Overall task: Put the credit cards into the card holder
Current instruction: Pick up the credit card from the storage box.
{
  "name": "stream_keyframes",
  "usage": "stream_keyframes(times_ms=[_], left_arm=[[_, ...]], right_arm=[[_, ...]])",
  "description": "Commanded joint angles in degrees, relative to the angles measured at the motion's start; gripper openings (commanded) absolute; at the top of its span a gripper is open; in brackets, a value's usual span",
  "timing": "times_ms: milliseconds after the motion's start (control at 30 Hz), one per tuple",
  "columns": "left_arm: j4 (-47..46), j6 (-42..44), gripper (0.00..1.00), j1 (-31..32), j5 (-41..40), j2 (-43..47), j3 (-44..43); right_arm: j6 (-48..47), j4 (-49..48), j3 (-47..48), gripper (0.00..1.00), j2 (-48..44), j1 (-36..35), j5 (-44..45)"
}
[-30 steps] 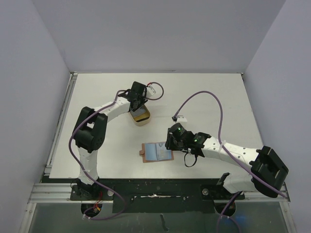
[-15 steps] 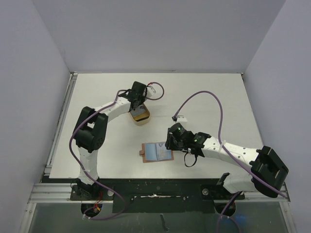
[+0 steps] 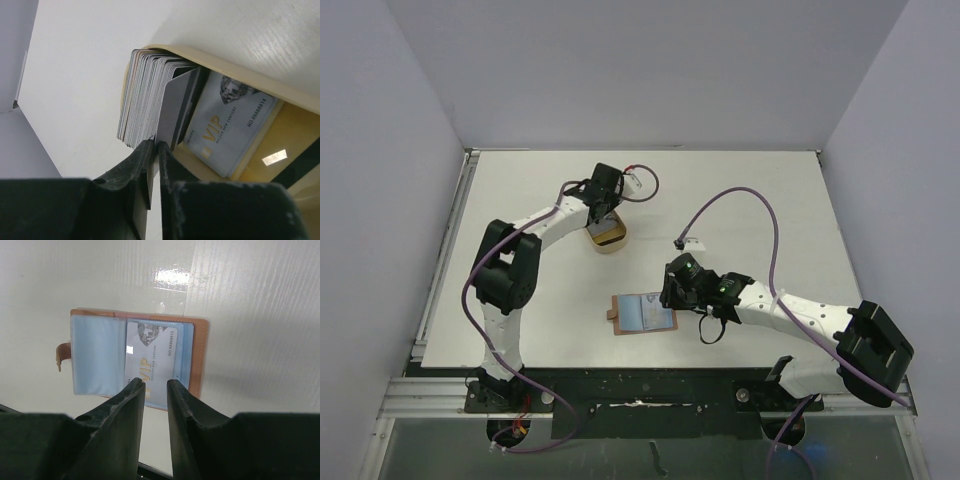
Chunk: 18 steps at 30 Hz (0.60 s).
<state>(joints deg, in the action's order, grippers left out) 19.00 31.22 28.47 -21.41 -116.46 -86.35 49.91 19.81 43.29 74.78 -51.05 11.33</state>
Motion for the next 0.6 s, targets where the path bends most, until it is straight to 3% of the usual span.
stream_keyframes(times_ms=[0,100,333,467,567], left_arm=[[1.24,-1.60,0.05,0.47,-0.70,1.45,-6.20],[3.65,-3.45,0.00,0.86,0.39,2.16,-7.36],[9.17,-8.13,0.00,1.50,3.32,5.09,-8.64],[15.13,-15.84,0.00,1.52,5.45,7.23,-12.40],[15.90,-22.32,0.00,0.94,11.12,11.75,-10.63]], right_arm=[[-0.15,-1.68,2.49,0.26,-1.28,-0.29,0.70],[-0.13,-1.45,2.44,0.26,-1.84,-0.35,0.84],[0.54,-0.65,2.42,0.26,-4.39,-0.46,0.49],[1.69,-0.43,2.88,0.28,-7.67,-1.05,1.86],[1.46,-2.40,2.56,0.28,-10.62,-1.39,2.05]])
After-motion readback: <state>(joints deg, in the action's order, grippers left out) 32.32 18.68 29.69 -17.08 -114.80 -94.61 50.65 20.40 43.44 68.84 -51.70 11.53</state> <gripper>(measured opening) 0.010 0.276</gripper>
